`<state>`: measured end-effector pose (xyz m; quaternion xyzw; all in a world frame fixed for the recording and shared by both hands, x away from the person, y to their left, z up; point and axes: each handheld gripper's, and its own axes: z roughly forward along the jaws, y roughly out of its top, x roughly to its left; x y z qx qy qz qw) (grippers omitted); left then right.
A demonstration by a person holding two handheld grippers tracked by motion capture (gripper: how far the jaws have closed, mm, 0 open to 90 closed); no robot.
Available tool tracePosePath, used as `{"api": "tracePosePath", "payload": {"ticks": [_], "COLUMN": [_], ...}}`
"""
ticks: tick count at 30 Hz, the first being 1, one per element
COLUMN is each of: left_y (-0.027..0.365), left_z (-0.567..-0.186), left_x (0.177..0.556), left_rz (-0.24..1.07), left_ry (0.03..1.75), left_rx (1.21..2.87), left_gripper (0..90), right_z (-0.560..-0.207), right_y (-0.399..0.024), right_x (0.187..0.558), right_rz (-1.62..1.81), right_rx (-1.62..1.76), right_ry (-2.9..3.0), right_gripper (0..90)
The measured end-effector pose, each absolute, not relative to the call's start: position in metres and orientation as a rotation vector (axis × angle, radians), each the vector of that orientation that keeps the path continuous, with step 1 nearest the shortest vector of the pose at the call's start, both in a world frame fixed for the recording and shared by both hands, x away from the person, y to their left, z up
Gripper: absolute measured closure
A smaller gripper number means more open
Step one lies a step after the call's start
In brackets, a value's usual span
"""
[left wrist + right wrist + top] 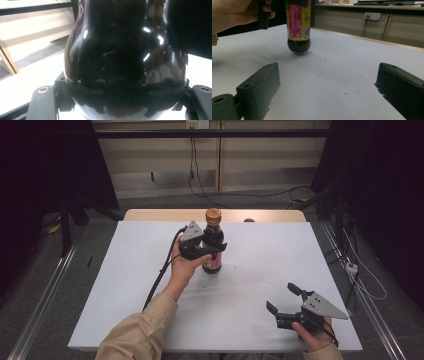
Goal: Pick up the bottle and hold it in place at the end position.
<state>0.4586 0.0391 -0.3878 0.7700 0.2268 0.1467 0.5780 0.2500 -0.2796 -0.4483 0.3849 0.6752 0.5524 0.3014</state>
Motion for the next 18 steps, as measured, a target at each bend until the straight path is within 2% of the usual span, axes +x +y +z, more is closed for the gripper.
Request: {"api": "tracePosePath", "payload": {"ticks": [18], "left_y": [0.025], "left_z": [-0.395], "left_x": [0.461], "left_rz": [0.327], "left_ry": [0.52], "left_rx": [1.819], "left_gripper": [28.6], "right_z": [-0.449], "right_y": [-0.281], "right_x": [0.249], "right_rz": [1.465], "right_rx": [1.027], "right_ry": [1.785], "right_gripper": [4.6]}}
